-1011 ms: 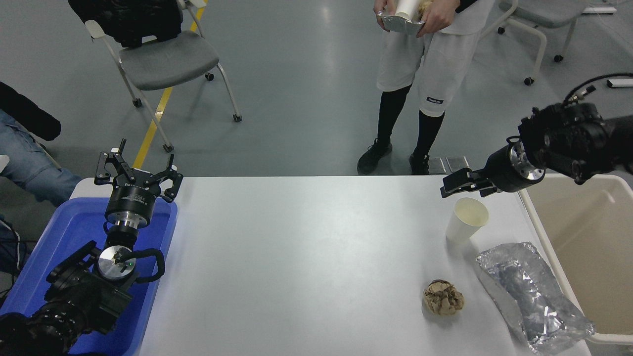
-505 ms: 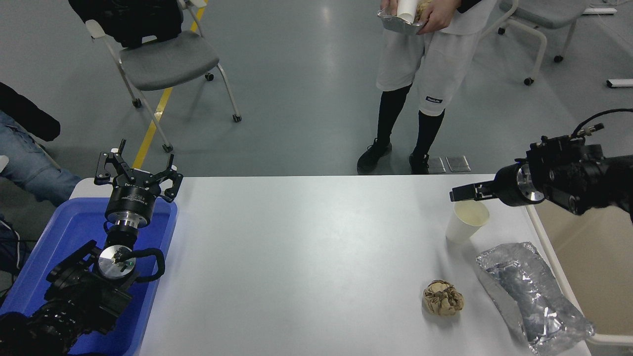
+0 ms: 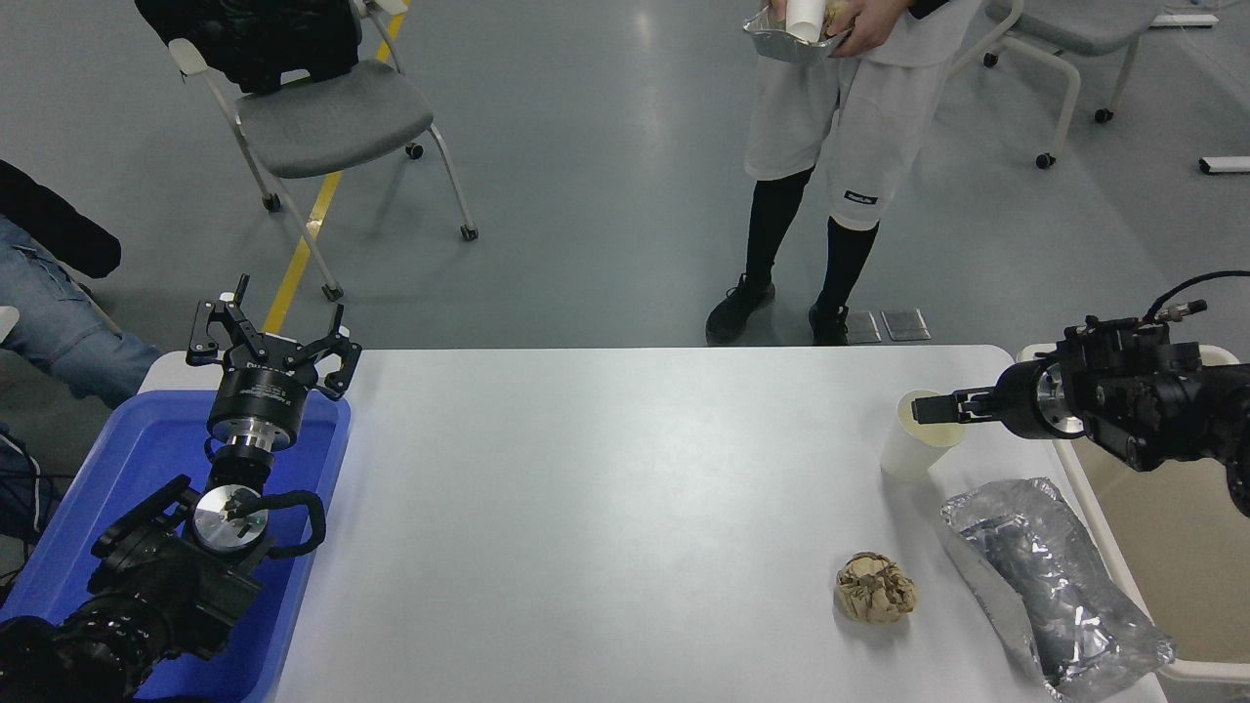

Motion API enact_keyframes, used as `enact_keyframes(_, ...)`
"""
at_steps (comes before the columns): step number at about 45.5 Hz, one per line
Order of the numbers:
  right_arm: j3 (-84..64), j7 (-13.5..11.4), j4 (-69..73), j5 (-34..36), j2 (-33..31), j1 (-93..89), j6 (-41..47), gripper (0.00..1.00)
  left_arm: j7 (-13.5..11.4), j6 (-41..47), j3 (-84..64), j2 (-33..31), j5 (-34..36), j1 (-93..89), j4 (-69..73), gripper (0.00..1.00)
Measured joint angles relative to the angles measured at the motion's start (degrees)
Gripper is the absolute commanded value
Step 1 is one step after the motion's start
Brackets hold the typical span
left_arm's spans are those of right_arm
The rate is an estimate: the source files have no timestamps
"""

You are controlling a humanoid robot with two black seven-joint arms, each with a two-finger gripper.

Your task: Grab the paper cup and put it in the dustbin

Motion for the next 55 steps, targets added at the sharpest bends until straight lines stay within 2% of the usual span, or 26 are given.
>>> enact_keyframes(5, 0.82, -0.21, -0.26, 0.03, 0.03, -0.60, -0.17, 1.00, 0.00, 0.00, 0.00, 0.00, 0.00, 0.00, 0.00, 0.99)
enact_keyframes(12, 2.66, -0.38, -0.45, 0.05, 0.11, -1.53, -0.39, 0.91, 0.00, 0.00, 0.00, 0.00, 0.00, 0.00, 0.00, 0.99)
enact_keyframes(18, 3.67, -0.47, -0.56, 0.05, 0.22, -2.38, -1.23, 0.89, 0.00, 0.00, 0.00, 0.00, 0.00, 0.00, 0.00, 0.99)
enact_keyframes(21, 3.96, -0.51, -0.56, 0.05, 0.29, -2.94, -2.26, 0.83, 0.00, 0.00, 0.00, 0.00, 0.00, 0.00, 0.00, 0.99)
enact_keyframes(23, 4.11, -0.53, -0.59, 0.05, 0.34, -3.31, -3.15, 0.76, 0.00, 0.00, 0.00, 0.00, 0.00, 0.00, 0.00, 0.99)
enact_keyframes(25, 4.21, -0.56, -0.61, -0.02, 0.37, -3.64, -4.04, 0.65, 0.00, 0.00, -0.01, 0.00, 0.00, 0.00, 0.00, 0.99)
enact_keyframes(30, 4.27, -0.58, -0.62, -0.39, 0.43, -4.21, -5.49, 0.29, 0.00, 0.00, -0.02, 0.00, 0.00, 0.00, 0.00, 0.99)
enact_keyframes(37, 3.97, -0.61, -0.63, -0.81, 0.46, -4.60, -6.49, 0.00, 0.00, 0.00, -0.02, 0.00, 0.00, 0.00, 0.00, 0.99)
enact_keyframes(55, 3.48, -0.68, -0.41, -1.23, 0.34, -4.31, -6.77, 0.00, 0.00, 0.00, -0.02, 0.00, 0.00, 0.00, 0.00, 0.99)
